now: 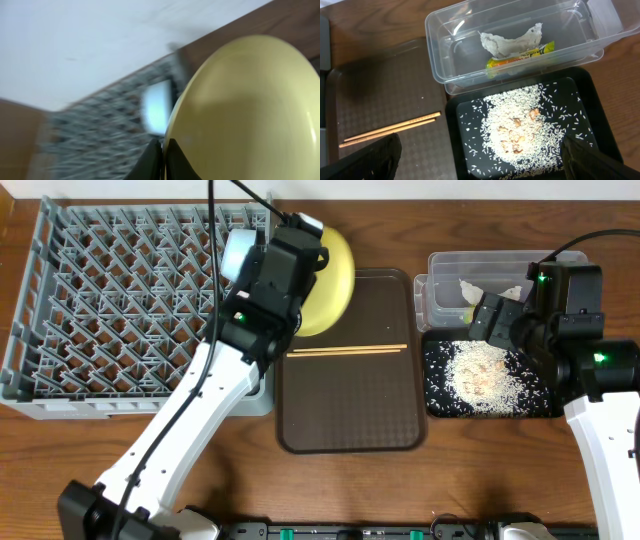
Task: Sort waste into correct bins and load items into the dishwasher
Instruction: 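Lift yellow plate with left gripper toward the dish rack, then lower yellow plate upright into rack slot with left gripper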
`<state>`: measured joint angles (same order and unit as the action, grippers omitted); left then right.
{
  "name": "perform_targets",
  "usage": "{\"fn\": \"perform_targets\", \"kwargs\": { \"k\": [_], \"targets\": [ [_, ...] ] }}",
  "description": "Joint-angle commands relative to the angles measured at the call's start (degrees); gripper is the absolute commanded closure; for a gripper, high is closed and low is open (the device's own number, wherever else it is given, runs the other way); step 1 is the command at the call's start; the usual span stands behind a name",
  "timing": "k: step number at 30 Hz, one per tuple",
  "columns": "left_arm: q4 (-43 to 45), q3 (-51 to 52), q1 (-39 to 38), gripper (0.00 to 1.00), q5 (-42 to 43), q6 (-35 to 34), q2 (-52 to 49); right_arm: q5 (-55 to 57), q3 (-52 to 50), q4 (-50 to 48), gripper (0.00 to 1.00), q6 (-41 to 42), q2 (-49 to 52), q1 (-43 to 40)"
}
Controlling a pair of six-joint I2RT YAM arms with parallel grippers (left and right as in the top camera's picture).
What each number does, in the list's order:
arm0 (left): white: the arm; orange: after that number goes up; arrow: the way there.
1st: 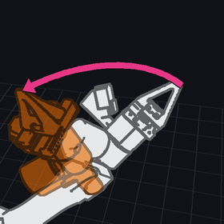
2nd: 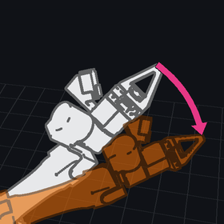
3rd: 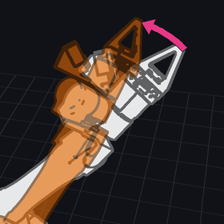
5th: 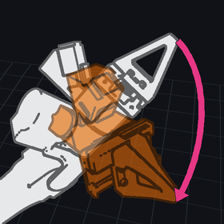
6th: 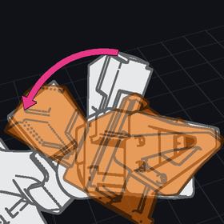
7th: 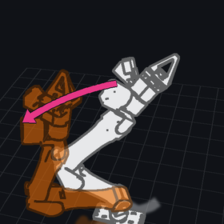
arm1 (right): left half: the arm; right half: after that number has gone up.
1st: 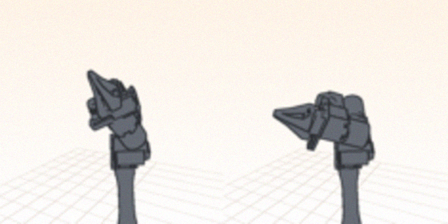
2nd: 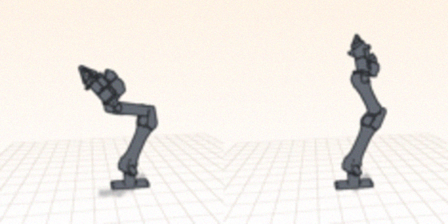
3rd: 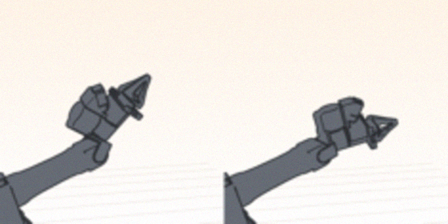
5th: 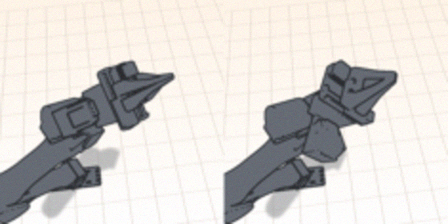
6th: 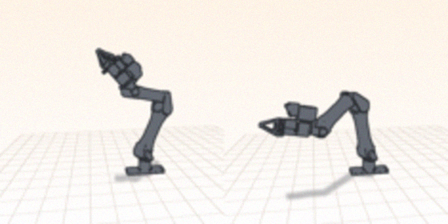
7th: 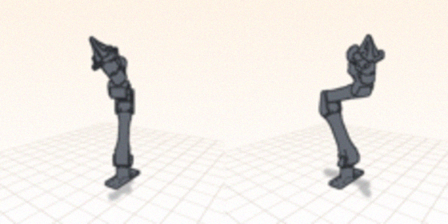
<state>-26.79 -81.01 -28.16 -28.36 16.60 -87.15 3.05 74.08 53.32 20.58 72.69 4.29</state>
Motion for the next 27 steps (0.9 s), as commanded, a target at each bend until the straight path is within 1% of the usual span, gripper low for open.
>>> {"fn": "perform_targets", "kwargs": {
  "k": [1, 5, 9, 16, 23, 27],
  "targets": [
    [-0.4, 0.0, 1.9, 0.93, -14.7, 13.0, 0.5, 0.6, 0.2, 0.1, 0.01, 0.6, 0.1, -0.6],
    [-0.6, 0.0, 6.3, 0.92, -14.9, 19.3, 0.5, 0.6, 0.2, 0.1, 0.01, 0.6, 0.1, -0.6],
    [1.4, 0.0, 10.3, 0.93, -13.8, 22.5, 0.5, 0.6, 0.2, 0.1, 0.01, 0.6, 0.1, -0.6],
    [2.7, 0.0, 14.9, 0.93, -8.1, 30.7, 0.5, 0.6, 0.2, 0.1, 0.01, 0.6, 0.1, -0.6],
    [3.4, 0.0, 18.8, 0.93, -7.8, 31.4, 0.3, 0.6, 0.2, 0.1, 0.01, 0.6, 0.1, -0.6],
    [3.3, 0.0, 21.1, 0.93, -4.9, 31.4, 0.0, 0.6, 0.2, 0.1, 0.01, 0.6, 0.1, -0.6]
  ]
}}
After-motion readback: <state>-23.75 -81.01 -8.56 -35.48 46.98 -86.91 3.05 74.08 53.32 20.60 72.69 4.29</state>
